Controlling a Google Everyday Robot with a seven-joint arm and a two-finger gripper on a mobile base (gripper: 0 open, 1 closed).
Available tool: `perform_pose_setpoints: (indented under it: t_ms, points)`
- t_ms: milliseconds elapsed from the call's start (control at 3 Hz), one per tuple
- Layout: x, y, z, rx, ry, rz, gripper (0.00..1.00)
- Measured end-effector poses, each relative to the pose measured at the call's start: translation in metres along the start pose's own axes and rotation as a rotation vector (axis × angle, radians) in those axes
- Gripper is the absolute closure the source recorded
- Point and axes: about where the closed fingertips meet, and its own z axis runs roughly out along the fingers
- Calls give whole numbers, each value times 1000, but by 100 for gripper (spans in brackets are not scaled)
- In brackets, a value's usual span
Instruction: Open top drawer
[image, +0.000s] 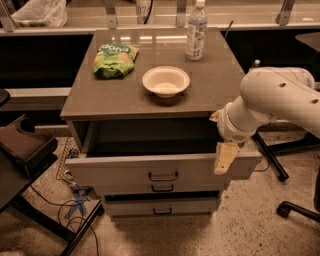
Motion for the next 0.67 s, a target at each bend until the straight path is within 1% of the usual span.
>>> perform_pose_setpoints:
  t_ms: [333, 667]
  points:
    - [-2, -5, 4, -3, -1, -7, 0]
    - [5, 8, 26, -61, -1, 23, 15]
